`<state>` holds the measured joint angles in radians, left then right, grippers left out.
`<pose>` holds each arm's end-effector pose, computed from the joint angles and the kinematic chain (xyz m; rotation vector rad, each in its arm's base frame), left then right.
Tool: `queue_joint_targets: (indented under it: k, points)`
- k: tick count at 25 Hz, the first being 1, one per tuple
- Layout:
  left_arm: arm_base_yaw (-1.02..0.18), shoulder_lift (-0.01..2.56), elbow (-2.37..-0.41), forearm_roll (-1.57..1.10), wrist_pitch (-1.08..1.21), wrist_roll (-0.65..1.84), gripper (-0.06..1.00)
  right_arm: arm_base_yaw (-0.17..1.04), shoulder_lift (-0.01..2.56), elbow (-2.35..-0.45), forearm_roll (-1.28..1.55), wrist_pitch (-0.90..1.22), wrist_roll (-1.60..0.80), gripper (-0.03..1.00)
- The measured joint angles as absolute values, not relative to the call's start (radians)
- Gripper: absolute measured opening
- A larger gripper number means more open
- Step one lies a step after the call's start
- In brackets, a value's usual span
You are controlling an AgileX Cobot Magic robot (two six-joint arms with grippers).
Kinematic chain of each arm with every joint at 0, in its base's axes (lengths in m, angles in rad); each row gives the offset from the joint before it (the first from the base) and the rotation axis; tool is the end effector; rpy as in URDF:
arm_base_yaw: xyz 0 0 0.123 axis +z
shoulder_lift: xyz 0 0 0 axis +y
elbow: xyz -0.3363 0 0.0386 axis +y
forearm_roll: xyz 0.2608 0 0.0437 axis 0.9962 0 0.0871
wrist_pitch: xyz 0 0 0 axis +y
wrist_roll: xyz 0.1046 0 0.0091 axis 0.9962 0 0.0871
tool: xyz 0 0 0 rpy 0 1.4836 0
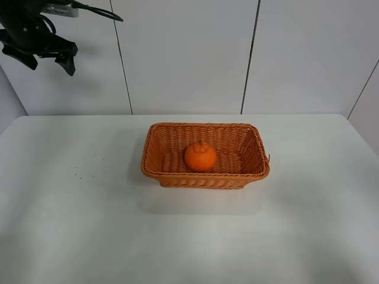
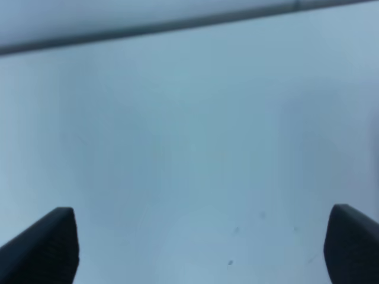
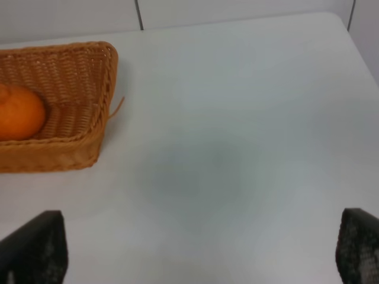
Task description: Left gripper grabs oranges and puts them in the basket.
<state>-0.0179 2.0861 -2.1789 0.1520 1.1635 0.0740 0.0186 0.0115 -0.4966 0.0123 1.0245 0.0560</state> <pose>0.5131 0.0054 0.3780 0.1402 2.5471 0.2232 -0.0311 0.0005 0.2798 0.0376 2.0231 0.0619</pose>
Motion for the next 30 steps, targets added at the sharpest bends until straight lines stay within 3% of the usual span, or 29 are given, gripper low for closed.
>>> queue_joint_targets:
  k: [7,30]
  points:
    - [0.009,2.049,-2.156,0.096,1.169,0.094,0.93,0.019,0.012,-0.497,0.012,1.024,0.056,0.69]
    - [0.009,1.206,-1.361,0.102,0.888,0.125,0.93,0.019,0.012,-0.497,0.012,1.024,0.056,0.69]
